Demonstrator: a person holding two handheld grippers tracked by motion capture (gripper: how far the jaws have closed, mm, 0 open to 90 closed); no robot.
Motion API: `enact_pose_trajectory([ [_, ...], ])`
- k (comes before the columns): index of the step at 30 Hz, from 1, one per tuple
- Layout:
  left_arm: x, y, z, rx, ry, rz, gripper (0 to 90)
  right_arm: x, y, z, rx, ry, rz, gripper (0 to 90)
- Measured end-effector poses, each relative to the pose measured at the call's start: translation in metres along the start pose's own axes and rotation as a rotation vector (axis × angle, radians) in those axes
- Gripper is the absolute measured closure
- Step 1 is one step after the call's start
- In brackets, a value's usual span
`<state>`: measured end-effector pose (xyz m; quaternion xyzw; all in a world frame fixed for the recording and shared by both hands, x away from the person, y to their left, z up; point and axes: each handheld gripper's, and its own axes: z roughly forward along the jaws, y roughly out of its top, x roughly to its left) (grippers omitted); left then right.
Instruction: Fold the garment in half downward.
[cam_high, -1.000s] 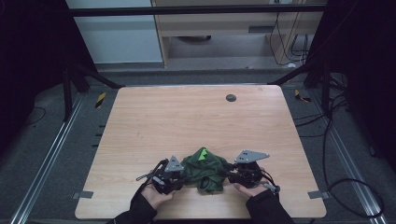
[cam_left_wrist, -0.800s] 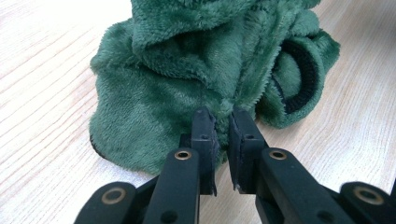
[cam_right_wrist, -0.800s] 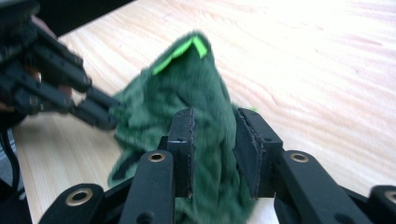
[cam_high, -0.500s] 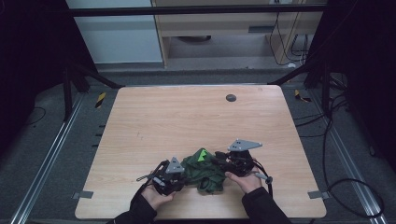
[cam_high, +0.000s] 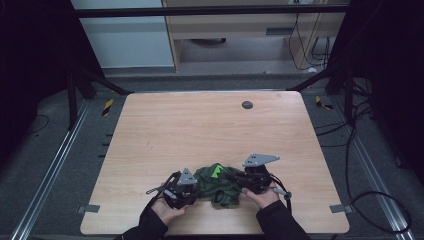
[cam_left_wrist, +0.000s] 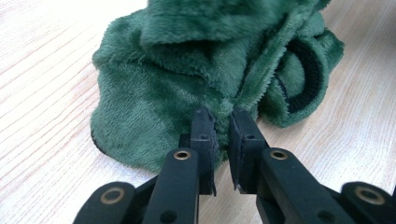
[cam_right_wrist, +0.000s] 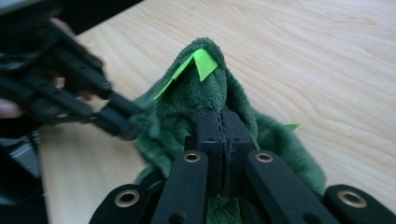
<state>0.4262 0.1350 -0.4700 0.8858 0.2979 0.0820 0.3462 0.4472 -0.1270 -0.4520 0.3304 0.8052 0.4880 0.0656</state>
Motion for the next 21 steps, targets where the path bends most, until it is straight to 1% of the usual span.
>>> enact_pose_trajectory([
  [1,0.0,0.0,0.0,0.0,-0.001,-0.002,80.9,0.002,-0.003,-0.005,-0.003,0.025,0.001,88.7],
  [2,0.0,0.0,0.0,0.0,0.0,-0.003,80.9,0.002,-0.003,-0.005,-0.003,0.025,0.001,88.7],
  [3,0.0,0.0,0.0,-0.001,0.001,-0.004,80.8,0.003,-0.008,-0.008,0.001,0.048,0.005,88.7],
  [4,0.0,0.0,0.0,-0.001,0.001,-0.004,80.7,0.003,-0.008,-0.008,0.001,0.048,0.005,88.7],
  [5,0.0,0.0,0.0,-0.002,0.001,-0.005,80.7,0.004,-0.01,-0.01,0.007,0.06,0.009,88.7],
  [6,0.0,0.0,0.001,-0.001,0.001,-0.005,80.6,0.006,-0.015,-0.012,0.018,0.084,0.007,88.7],
  [8,0.0,-0.001,0.001,-0.001,0.002,-0.005,80.5,0.006,-0.017,-0.013,0.021,0.091,0.002,88.7],
  [9,0.0,0.0,0.001,0.0,0.003,-0.007,80.4,0.008,-0.02,-0.015,0.03,0.111,0.0,88.7],
  [10,0.0,0.0,0.001,0.0,0.003,-0.007,80.3,0.009,-0.022,-0.016,0.035,0.118,-0.001,88.7],
  [12,0.0,-0.001,0.001,0.0,0.006,-0.007,80.3,0.01,-0.025,-0.016,0.041,0.119,-0.002,88.6],
  [13,0.0,-0.001,0.001,0.0,0.005,-0.007,80.2,0.011,-0.03,-0.016,0.059,0.131,0.003,88.6],
  [14,0.0,-0.001,0.001,0.0,0.005,-0.007,80.2,0.011,-0.03,-0.016,0.059,0.131,0.003,88.6],
  [15,0.001,-0.001,0.001,-0.004,0.007,-0.01,80.2,0.012,-0.035,-0.014,0.083,0.138,0.003,88.5],
  [16,0.001,-0.001,0.001,-0.004,0.007,-0.01,80.2,0.012,-0.035,-0.014,0.083,0.138,0.003,88.5],
  [17,0.001,-0.001,0.0,-0.004,0.004,-0.011,80.1,0.013,-0.039,-0.013,0.102,0.136,-0.002,88.3],
  [21,0.001,0.0,0.0,-0.008,0.005,-0.015,80.0,0.012,-0.045,-0.014,0.108,0.135,0.004,87.2],
])
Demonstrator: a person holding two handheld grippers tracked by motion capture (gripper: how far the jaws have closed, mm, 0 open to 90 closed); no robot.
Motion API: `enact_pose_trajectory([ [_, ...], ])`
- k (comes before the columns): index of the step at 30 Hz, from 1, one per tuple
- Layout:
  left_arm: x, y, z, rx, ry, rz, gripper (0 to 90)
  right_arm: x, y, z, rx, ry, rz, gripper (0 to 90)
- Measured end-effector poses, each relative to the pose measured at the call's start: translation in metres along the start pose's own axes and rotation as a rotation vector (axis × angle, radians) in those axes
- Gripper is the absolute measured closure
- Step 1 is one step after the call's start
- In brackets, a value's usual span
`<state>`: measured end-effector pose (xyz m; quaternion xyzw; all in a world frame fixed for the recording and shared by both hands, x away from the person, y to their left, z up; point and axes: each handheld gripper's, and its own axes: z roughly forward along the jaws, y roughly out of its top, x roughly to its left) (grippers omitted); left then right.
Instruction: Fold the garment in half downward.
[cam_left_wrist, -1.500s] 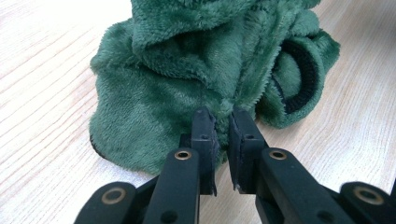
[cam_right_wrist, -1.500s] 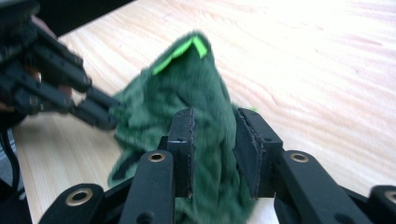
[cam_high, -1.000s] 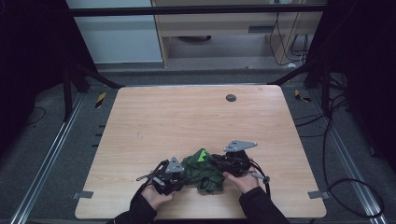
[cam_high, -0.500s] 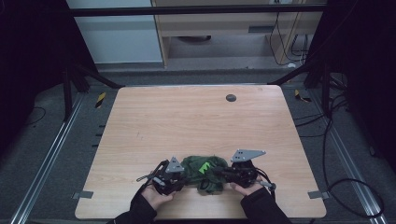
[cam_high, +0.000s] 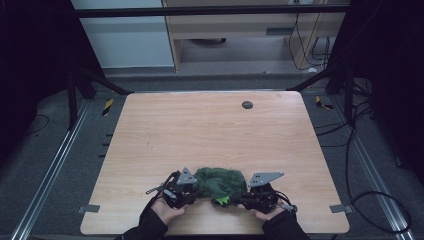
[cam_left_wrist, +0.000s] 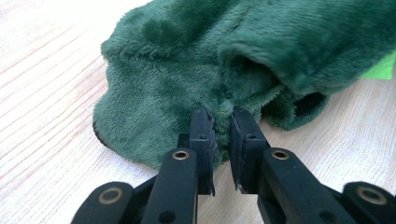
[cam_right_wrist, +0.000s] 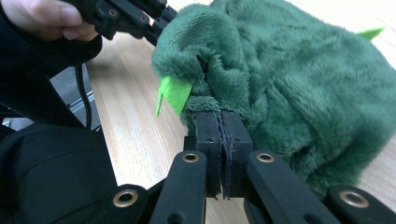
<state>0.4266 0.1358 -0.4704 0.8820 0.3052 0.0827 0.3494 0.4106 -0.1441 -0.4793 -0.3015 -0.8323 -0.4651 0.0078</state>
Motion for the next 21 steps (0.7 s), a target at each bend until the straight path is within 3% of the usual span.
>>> enact_pose_trajectory([
  [5,0.0,0.0,0.0,0.003,-0.003,0.002,80.1,0.002,0.0,-0.006,-0.019,0.007,-0.005,81.2],
  [11,0.0,0.0,0.0,0.003,-0.003,0.001,80.2,0.005,0.008,-0.021,-0.079,-0.015,-0.011,79.2],
  [16,0.0,0.0,0.001,0.005,-0.003,0.004,80.3,-0.002,0.014,-0.036,-0.146,-0.047,0.017,83.6],
  [21,0.0,0.0,0.001,0.007,0.001,0.006,80.4,-0.007,0.025,-0.03,-0.178,-0.083,0.033,89.7],
])
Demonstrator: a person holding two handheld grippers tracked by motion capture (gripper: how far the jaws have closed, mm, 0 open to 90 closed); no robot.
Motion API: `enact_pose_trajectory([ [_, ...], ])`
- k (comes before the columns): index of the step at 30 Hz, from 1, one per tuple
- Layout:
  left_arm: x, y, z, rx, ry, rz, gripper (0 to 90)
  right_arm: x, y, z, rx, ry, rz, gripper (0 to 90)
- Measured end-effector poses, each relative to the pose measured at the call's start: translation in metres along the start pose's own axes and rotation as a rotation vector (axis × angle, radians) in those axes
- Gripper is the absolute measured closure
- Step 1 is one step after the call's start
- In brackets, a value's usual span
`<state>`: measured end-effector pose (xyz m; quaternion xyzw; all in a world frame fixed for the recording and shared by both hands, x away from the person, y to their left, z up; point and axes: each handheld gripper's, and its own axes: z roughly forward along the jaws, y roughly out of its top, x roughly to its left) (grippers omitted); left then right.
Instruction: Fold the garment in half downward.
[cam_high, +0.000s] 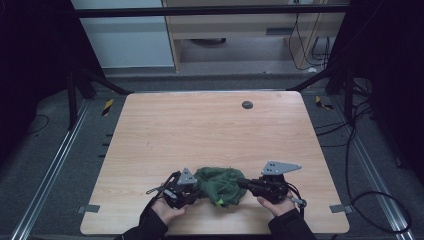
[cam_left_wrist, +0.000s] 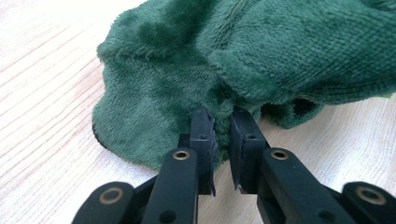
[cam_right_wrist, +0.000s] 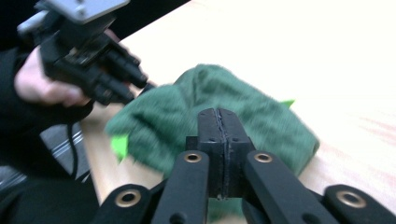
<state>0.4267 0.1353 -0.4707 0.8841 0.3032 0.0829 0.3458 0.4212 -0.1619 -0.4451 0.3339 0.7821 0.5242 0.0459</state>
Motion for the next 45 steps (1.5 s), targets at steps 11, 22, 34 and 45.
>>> enact_pose_trajectory([
  [11,0.001,0.001,-0.002,-0.008,-0.003,0.0,80.4,0.008,0.002,0.053,0.069,0.043,-0.003,89.8],
  [22,0.009,-0.002,-0.023,-0.049,0.014,-0.034,73.3,0.021,-0.009,0.059,0.151,0.115,-0.055,89.8],
  [34,0.013,0.013,-0.035,-0.122,0.038,-0.075,71.2,0.024,-0.008,0.054,0.116,0.081,-0.086,88.4],
  [45,-0.001,0.013,-0.011,-0.037,-0.034,-0.039,87.2,-0.005,-0.007,0.022,0.062,-0.093,-0.034,90.0],
])
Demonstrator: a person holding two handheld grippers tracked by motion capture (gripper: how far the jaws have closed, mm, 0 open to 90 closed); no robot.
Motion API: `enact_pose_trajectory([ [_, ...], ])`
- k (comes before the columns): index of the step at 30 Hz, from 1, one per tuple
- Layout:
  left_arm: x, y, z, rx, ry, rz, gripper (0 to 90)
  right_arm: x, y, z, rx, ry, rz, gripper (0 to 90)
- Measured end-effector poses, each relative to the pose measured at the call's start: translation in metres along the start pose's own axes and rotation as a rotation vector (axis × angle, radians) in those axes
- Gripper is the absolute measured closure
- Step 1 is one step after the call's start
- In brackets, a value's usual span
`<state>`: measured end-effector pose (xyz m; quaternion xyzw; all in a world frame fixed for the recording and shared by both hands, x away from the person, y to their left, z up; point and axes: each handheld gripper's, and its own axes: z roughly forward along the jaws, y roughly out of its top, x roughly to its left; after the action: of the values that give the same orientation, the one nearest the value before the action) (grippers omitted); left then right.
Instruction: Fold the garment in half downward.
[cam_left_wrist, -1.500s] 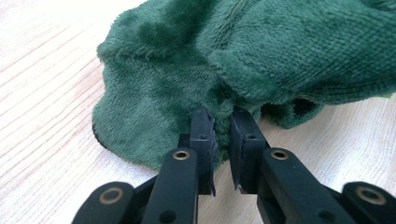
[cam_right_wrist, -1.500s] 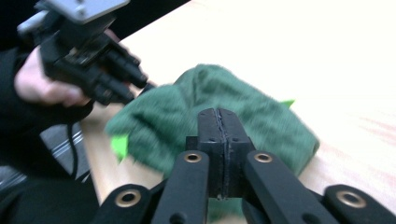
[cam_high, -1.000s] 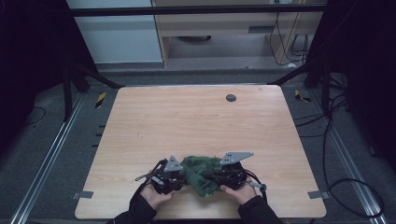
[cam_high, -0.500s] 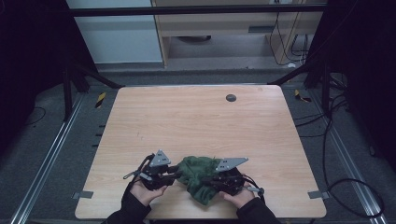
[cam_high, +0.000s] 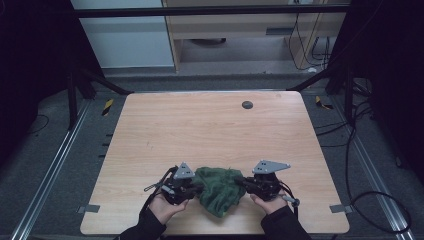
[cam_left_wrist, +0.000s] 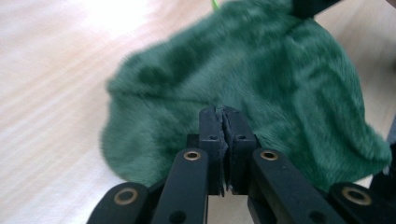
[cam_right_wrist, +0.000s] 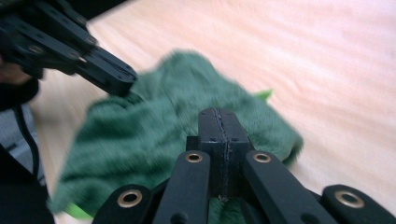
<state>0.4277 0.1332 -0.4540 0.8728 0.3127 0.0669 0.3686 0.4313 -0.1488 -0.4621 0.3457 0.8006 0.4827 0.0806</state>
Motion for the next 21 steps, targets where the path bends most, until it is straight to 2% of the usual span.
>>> enact_pose_trajectory([
  [2,-0.002,-0.003,0.004,0.014,-0.007,0.009,87.8,-0.001,-0.005,0.003,0.043,0.006,-0.002,89.9],
  [6,-0.006,-0.009,0.012,0.039,-0.013,0.025,88.1,0.0,-0.011,0.006,0.069,0.016,-0.003,89.8],
  [10,-0.005,-0.008,0.008,0.026,-0.011,0.025,87.6,0.0,-0.011,0.005,0.064,0.018,-0.005,89.6],
  [12,-0.003,-0.006,0.001,0.001,-0.006,0.022,86.6,-0.001,-0.008,0.001,0.038,0.017,0.003,87.9],
  [13,-0.001,-0.006,-0.004,-0.017,0.0,0.017,86.0,-0.002,-0.006,-0.001,0.018,0.012,0.003,86.6],
  [15,0.006,-0.004,-0.015,-0.058,0.039,0.002,82.3,-0.006,-0.002,-0.009,-0.029,-0.022,0.001,82.5],
  [16,0.011,-0.005,-0.02,-0.066,0.062,-0.003,80.5,-0.008,-0.002,-0.011,-0.043,-0.039,0.004,81.0],
  [17,0.011,-0.005,-0.02,-0.066,0.062,-0.003,79.4,-0.008,-0.002,-0.011,-0.043,-0.039,0.004,81.0],
  [21,0.028,-0.008,-0.028,-0.078,0.125,-0.025,75.4,-0.02,-0.002,-0.021,-0.073,-0.113,0.036,76.3],
])
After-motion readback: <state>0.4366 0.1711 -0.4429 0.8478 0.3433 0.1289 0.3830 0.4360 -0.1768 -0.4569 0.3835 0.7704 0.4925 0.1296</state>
